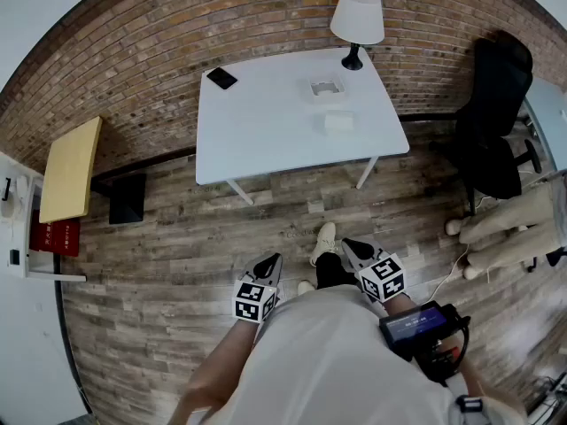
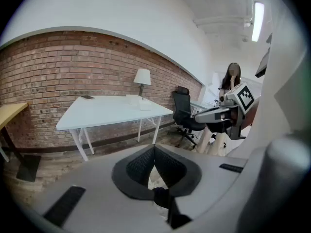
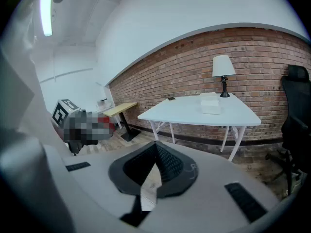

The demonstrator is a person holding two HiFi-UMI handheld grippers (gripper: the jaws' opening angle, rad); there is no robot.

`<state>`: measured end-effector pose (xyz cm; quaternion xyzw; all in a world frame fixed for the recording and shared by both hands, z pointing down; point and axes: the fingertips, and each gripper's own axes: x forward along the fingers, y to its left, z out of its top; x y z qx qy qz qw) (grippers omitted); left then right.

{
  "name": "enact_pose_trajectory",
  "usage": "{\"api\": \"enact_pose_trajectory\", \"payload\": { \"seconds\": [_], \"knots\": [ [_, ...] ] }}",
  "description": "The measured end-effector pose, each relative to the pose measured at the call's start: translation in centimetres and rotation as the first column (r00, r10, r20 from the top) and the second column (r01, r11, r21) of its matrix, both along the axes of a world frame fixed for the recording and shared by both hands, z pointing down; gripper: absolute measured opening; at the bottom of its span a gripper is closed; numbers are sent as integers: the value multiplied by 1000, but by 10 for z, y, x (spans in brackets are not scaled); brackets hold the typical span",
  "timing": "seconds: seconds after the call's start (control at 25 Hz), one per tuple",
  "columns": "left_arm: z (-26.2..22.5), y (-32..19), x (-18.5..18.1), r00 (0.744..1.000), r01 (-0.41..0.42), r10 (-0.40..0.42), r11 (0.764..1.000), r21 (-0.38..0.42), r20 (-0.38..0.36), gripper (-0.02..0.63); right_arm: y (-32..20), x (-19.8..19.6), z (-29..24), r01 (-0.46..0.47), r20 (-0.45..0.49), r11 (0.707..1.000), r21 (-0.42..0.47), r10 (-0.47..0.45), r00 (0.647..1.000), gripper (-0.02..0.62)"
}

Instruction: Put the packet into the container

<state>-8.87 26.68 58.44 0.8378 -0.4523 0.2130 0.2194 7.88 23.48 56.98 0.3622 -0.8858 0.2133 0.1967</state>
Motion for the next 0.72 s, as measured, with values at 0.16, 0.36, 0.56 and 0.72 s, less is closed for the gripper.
{"api": "enact_pose_trajectory", "payload": {
  "seconds": [0.16,0.36,0.56,0.72],
  "knots": [
    [-4,-2,7,1000,-9,9,1000,9,0,11,-7,6,-9,-28,40,999,19,27,999,8],
    [-7,-4,9,1000,-7,7,1000,14,1,11,-11,8,-15,-37,51,999,38,35,998,8],
    [-6,-4,9,1000,-6,6,1000,14,1,11,-9,9,-13,-31,42,999,35,30,999,8],
    [-7,-5,10,1000,-6,6,1000,15,1,11,-10,9,-13,-27,39,999,38,26,999,8]
  ]
}}
